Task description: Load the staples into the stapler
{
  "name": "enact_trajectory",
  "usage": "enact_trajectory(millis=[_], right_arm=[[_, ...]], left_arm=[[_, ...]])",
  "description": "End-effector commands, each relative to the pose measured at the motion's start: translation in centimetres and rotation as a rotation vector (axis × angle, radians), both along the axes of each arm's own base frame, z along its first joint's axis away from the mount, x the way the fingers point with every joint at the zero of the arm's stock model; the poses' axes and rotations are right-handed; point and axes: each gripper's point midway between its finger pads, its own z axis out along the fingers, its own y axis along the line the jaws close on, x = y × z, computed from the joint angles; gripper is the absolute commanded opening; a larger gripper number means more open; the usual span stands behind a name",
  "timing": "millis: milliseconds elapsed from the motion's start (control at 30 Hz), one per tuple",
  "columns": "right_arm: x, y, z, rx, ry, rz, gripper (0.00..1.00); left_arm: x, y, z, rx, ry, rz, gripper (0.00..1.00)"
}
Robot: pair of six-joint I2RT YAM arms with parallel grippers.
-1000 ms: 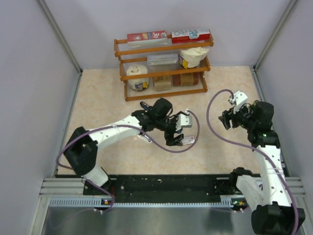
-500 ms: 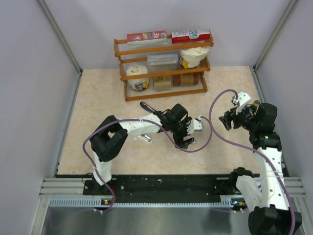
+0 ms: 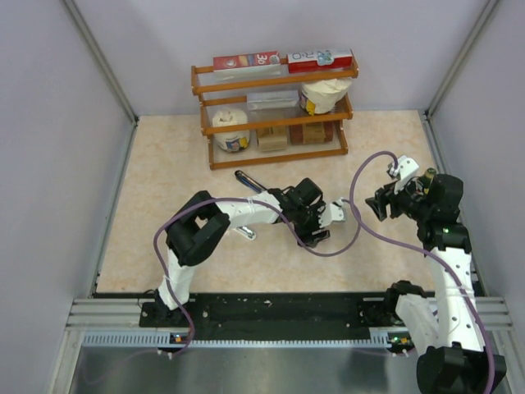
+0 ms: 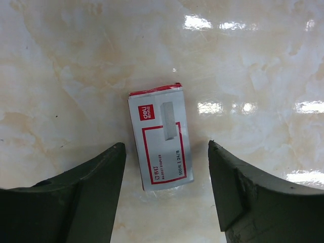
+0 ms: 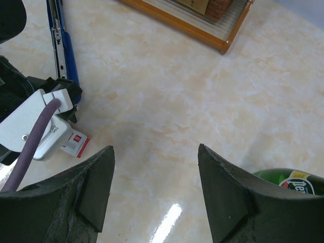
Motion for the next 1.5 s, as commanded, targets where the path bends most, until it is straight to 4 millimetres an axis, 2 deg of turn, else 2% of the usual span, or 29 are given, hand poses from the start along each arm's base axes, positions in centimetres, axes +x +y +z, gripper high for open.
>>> enact_trajectory(millis=[0, 67, 300, 400, 633, 733, 800, 900, 1200, 1467], right_arm=[[0.0, 0.1, 0.6, 0.007, -0.029, 0.012, 0.66], [0.0, 0.1, 0.6, 0.008, -0.03, 0.015, 0.66], [0.0, 0.2, 0.6, 0.008, -0.031, 0.017, 0.66], [-0.1, 0.2, 0.6, 0.011, -0.031, 0.019, 0.66], [0.0, 0.6, 0.8, 0.041, -0.017, 0.032, 0.66], [0.0, 0.7, 0.7, 0.05, -0.007, 0.033, 0.66], [0.1, 0.7, 0.7, 0.049, -0.006, 0.032, 0.66], [-0.1, 0.7, 0.8, 0.05, -0.01, 0.033, 0.66], [-0.1, 0.8, 0.9, 0.054, -0.012, 0.037, 0.66], [-0.2, 0.7, 0.8, 0.05, -0.014, 0.032, 0.66]], left_arm=[[0.6, -0.7, 0.0, -0.001, -0.027, -0.001, 0.68], [0.4, -0.8, 0.0, -0.003, -0.017, -0.007, 0.59], [0.0, -0.5, -0.1, 0.002, 0.0, -0.022, 0.42], [-0.3, -0.5, 0.2, -0.005, 0.003, -0.031, 0.32], [-0.3, -0.6, 2.6, -0.038, -0.018, -0.029, 0.38], [-0.3, -0.4, 3.3, -0.043, -0.03, -0.032, 0.51], [-0.4, -0.2, 2.9, -0.036, -0.028, -0.032, 0.59], [-0.5, 0.0, 1.9, -0.017, -0.012, -0.025, 0.65], [-0.4, -0.1, 0.7, 0.006, -0.015, -0.027, 0.68], [-1.7, 0.0, -0.3, 0.04, -0.019, -0.079, 0.64]])
